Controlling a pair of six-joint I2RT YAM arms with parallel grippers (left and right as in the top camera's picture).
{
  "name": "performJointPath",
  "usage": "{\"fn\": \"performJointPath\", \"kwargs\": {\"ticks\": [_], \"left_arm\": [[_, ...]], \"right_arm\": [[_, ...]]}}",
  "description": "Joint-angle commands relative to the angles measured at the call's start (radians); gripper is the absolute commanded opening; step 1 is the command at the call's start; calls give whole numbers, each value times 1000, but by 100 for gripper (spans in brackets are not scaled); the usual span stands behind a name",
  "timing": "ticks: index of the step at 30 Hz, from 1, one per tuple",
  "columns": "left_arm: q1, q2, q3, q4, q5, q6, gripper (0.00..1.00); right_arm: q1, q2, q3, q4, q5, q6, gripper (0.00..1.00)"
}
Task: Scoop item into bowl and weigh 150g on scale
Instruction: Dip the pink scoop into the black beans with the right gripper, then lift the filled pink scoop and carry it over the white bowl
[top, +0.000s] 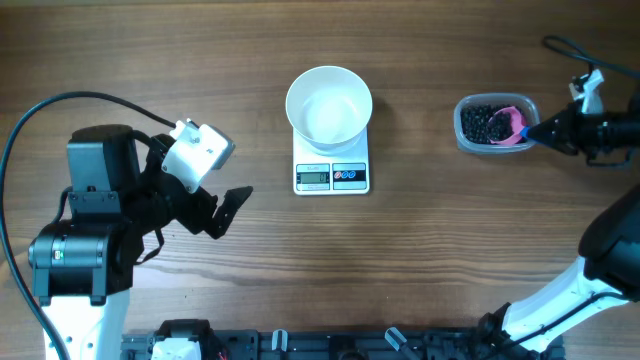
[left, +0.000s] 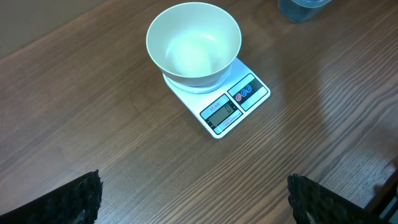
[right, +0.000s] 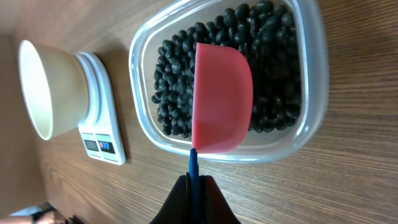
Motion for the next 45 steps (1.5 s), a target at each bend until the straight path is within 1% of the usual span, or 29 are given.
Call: {"fn": "performJointPath", "kwargs": {"ticks": [1, 6, 10, 12, 15, 21, 24, 27, 30, 34, 37, 40, 45], "left_arm": [[5, -5, 18, -1, 19, 16, 100], [4, -5, 18, -1, 19, 16, 100], [5, -5, 18, -1, 19, 16, 100], [5, -5, 18, -1, 19, 16, 100], [5, -5, 18, -1, 19, 16, 100], [5, -5, 18, -1, 19, 16, 100], [5, -5, 18, -1, 19, 16, 100], [5, -5, 18, -1, 19, 16, 100], [5, -5, 18, -1, 19, 16, 100], [5, -5, 18, -1, 19, 16, 100], [5, -5, 18, -1, 19, 16, 100], [5, -5, 18, -1, 19, 16, 100], [5, -5, 18, -1, 19, 16, 100]], "right_arm": [[-39, 19, -12, -20, -79, 0, 4], [-91, 19, -12, -22, -179, -1, 4], [-116, 19, -12, -49, -195, -3, 4], [-122, 19, -12, -64, -216, -7, 4], [-122, 19, -12, -100, -325, -63, 4], [-114, 16, -12, -142, -425, -69, 5], [-86, 4, -12, -154, -435, -73, 4], [-36, -20, -12, -153, -507, -72, 4], [19, -38, -12, -153, -515, -59, 5], [106, -50, -12, -148, -528, -44, 4], [180, -50, -12, -132, -605, -41, 5], [233, -50, -12, -89, -602, 6, 5], [321, -50, -12, 30, -597, 93, 5]]}}
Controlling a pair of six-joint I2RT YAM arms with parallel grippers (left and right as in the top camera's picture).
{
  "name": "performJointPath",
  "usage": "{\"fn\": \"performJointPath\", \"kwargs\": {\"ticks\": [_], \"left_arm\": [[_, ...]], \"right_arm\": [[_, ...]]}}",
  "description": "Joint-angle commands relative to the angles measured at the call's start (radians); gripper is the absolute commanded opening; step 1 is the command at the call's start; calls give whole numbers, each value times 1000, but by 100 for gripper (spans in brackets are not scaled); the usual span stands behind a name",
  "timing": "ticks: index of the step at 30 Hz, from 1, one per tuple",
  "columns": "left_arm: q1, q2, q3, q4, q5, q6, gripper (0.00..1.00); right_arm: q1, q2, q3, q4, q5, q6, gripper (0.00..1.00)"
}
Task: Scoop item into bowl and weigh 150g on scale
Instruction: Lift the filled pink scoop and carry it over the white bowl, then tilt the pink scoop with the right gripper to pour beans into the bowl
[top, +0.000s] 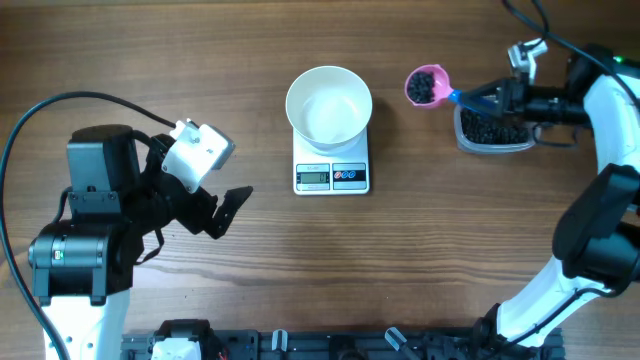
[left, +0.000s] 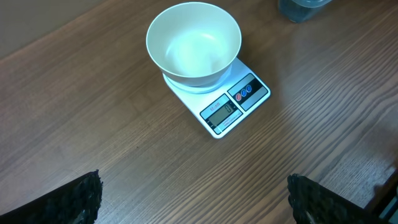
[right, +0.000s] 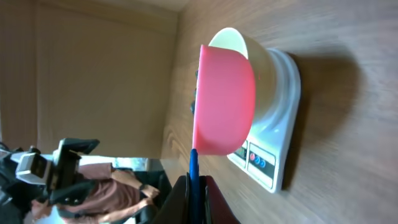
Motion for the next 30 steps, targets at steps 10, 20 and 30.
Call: {"fn": "performJointPath", "kwargs": {"ticks": [10, 20, 30], "left_arm": [[4, -5, 18, 0, 19, 16, 100], [5, -3, 18, 0, 19, 16, 100], [5, 0, 18, -1, 19, 16, 100]], "right_arm": [[235, -32, 0, 299, 53, 182, 5], [389, -32, 0, 430, 346, 50, 4], [539, -32, 0, 513, 715, -53, 4]]}}
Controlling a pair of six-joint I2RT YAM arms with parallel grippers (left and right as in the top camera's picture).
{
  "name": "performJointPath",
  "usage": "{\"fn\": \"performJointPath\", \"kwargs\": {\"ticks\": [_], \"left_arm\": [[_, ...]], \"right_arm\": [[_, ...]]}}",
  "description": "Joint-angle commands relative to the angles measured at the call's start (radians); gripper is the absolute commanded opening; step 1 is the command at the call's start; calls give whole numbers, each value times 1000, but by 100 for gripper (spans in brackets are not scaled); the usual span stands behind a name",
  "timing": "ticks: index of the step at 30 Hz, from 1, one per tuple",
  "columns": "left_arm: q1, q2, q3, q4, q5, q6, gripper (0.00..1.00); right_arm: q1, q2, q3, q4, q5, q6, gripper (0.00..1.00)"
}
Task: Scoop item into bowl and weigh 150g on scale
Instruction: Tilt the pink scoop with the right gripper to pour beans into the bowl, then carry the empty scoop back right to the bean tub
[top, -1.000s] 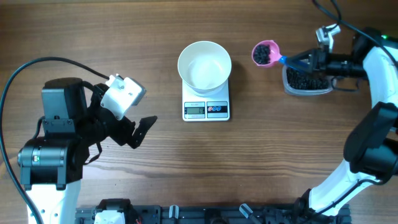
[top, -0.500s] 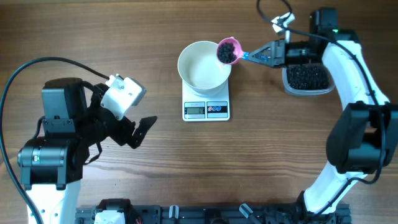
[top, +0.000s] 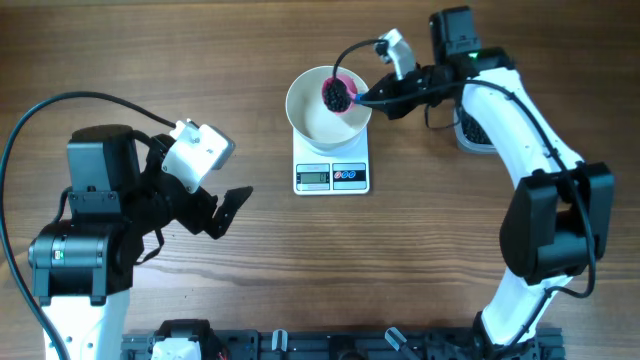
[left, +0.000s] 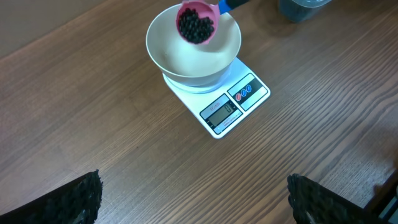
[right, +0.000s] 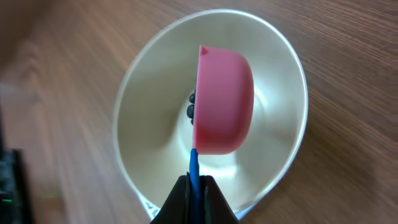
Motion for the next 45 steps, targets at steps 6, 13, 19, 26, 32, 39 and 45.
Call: {"fn": "performJointPath", "kwargs": {"ticks": [6, 13, 19, 26, 32, 39, 45], "left_arm": [[5, 0, 18, 0, 19, 15, 100], [5, 0, 18, 0, 19, 15, 100], [5, 0, 18, 0, 19, 16, 100], [5, 0, 18, 0, 19, 16, 100], [5, 0, 18, 0, 19, 15, 100], [5, 0, 18, 0, 19, 15, 100], [5, 0, 18, 0, 19, 16, 100]], "right_arm": [[108, -42, 5, 11, 267, -107, 5], [168, -100, 5, 27, 475, -133, 4], [219, -110, 5, 23, 602, -133, 4], [285, -114, 5, 27, 733, -130, 4], [291, -145, 5, 33, 766, -105, 4], [259, -211, 38, 14, 732, -47, 4], [75, -381, 56, -100, 751, -50, 4]]}}
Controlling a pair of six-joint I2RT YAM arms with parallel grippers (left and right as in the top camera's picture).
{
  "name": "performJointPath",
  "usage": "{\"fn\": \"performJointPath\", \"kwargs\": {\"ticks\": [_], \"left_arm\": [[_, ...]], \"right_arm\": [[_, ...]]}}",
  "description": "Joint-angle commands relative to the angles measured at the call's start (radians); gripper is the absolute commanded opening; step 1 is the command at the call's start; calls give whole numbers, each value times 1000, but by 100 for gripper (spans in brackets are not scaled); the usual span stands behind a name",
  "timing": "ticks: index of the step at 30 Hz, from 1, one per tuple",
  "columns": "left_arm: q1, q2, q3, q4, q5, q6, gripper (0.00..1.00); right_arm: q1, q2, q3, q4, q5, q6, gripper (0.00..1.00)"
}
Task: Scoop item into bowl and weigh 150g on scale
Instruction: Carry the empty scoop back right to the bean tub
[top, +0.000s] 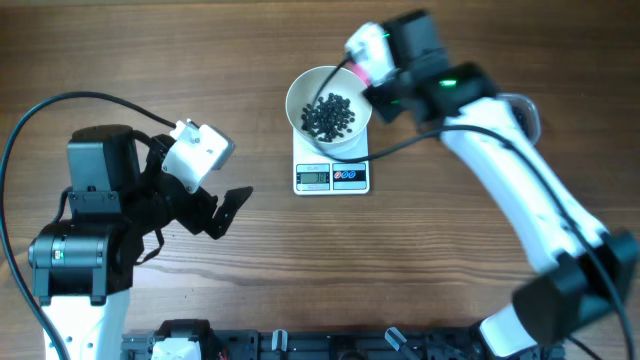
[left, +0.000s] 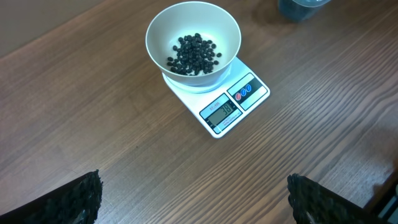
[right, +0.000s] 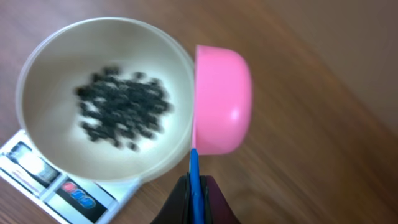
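The white bowl (top: 329, 110) stands on the white scale (top: 332, 176) and holds a small heap of black beans (top: 330, 116). My right gripper (right: 194, 198) is shut on the blue handle of the pink scoop (right: 222, 109). The scoop hangs on its side just past the bowl's right rim, its back toward the wrist camera. In the overhead view the right gripper (top: 374, 82) is at the bowl's upper right. My left gripper (left: 194, 205) is open and holds nothing, low over bare table well short of the scale (left: 217, 102).
The clear bean container (top: 528, 110) sits right of the scale, mostly covered by my right arm; its edge also shows as the container (left: 301, 7) at the top of the left wrist view. Wood table surrounds the scale.
The scoop was over the bowl with beans in it. Now the beans lie in the bowl, and the scoop is turned on its side at the bowl's right rim. The left arm is unchanged.
My right gripper first held the scoop in the bean container while the bowl stood empty. Then the loaded scoop was in the air between container and bowl, then over the bowl. Now the beans are in the bowl. My left gripper stayed open and still.
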Motion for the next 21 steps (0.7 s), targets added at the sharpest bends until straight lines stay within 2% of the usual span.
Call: {"fn": "performJointPath", "kwargs": {"ticks": [1, 6, 12, 21], "left_arm": [[5, 0, 18, 1, 19, 16, 100], [5, 0, 18, 1, 19, 16, 100], [5, 0, 18, 2, 19, 16, 100], [5, 0, 18, 2, 19, 16, 100]], "right_arm": [[-156, -123, 42, -83, 16, 21, 4], [-309, -112, 14, -209, 119, 25, 4], [-315, -23, 3, -275, 331, 48, 4], [-315, 34, -55, -328, 450, 101, 5]]}}
